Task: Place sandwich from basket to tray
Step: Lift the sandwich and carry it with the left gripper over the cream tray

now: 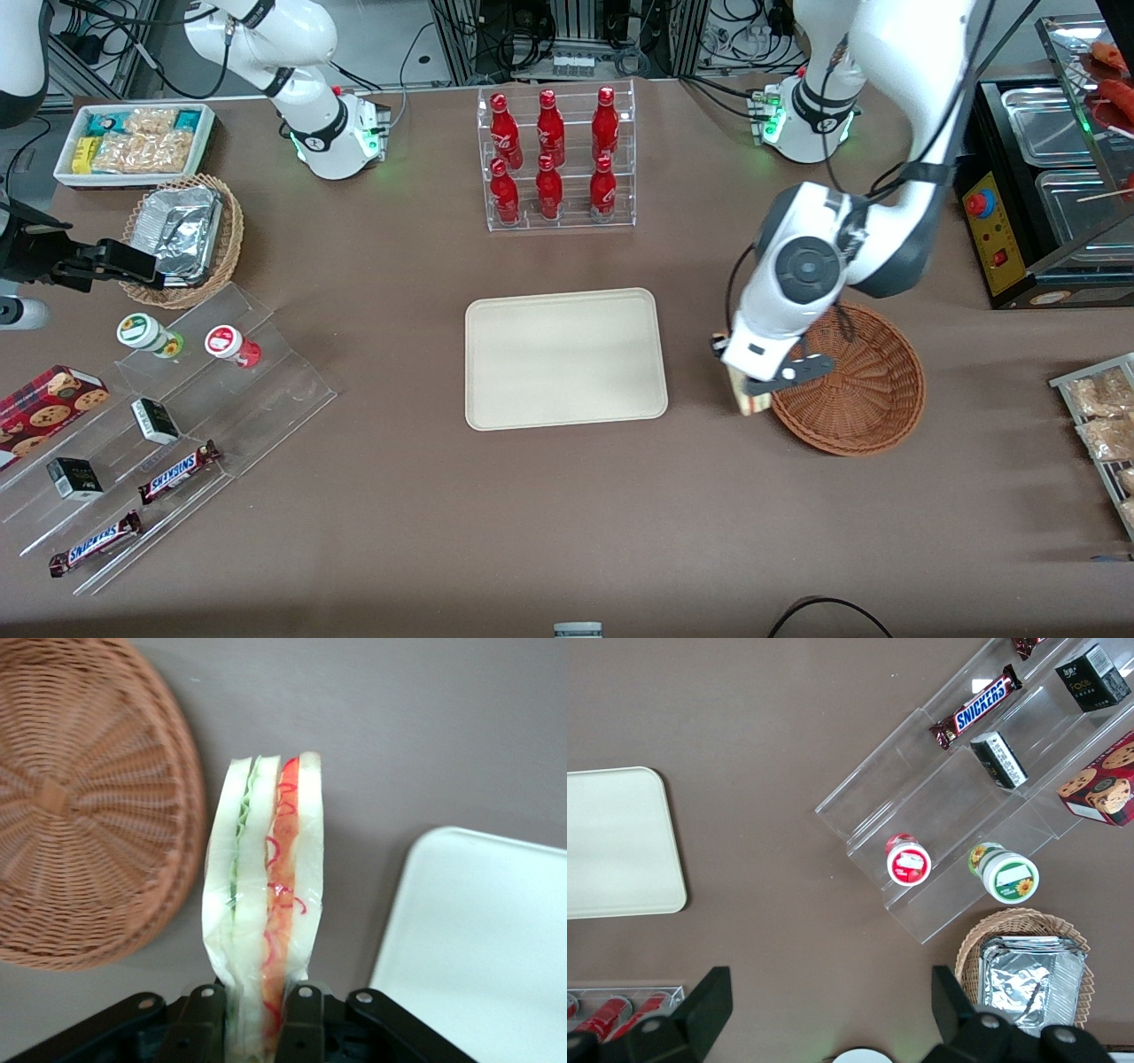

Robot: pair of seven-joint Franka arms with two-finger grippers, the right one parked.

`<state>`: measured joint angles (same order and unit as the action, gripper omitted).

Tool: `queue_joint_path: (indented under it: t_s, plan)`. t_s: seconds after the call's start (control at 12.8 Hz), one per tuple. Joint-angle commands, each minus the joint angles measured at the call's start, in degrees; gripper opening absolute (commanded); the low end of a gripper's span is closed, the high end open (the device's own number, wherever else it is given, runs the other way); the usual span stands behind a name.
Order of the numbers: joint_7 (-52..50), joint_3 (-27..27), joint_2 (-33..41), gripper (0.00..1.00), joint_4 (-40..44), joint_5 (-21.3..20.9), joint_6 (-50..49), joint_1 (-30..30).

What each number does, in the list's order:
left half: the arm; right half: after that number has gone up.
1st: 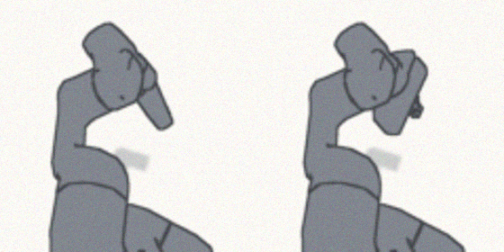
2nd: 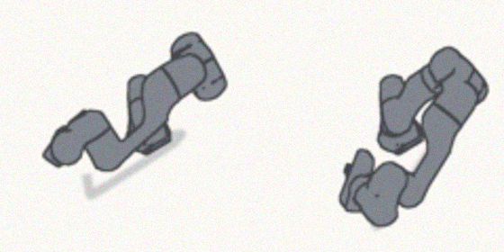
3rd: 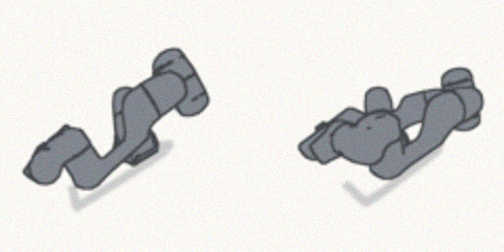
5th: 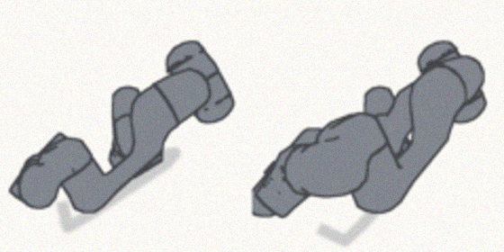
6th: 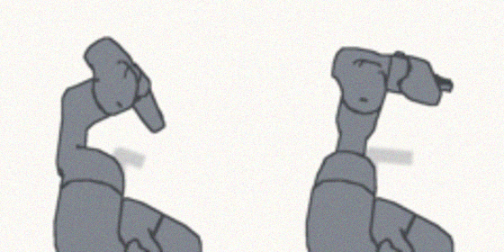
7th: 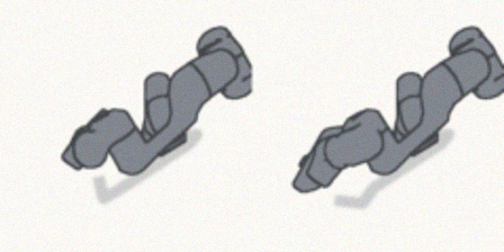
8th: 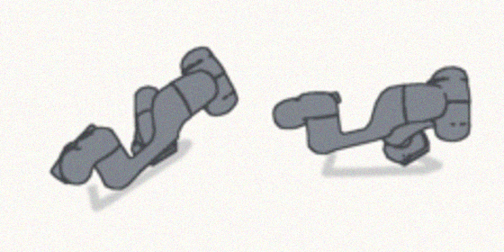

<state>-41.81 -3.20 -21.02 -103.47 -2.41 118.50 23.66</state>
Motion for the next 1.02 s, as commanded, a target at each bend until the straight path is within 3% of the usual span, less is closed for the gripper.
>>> queue_joint_path:
  t_s: [0.0,0.31,0.63,0.94]
  plan:
    - [0.3,0.6,-5.6,0.0,7.4,0.1,-2.3,4.8]
    - [-0.1,0.5,-12.2,0.0,15.2,3.7,-3.3,9.8]
    - [-0.6,-0.3,-18.2,0.0,22.2,4.2,-3.4,14.0]
    - [-2.2,-2.0,-21.4,0.0,26.6,6.0,-3.8,14.8]
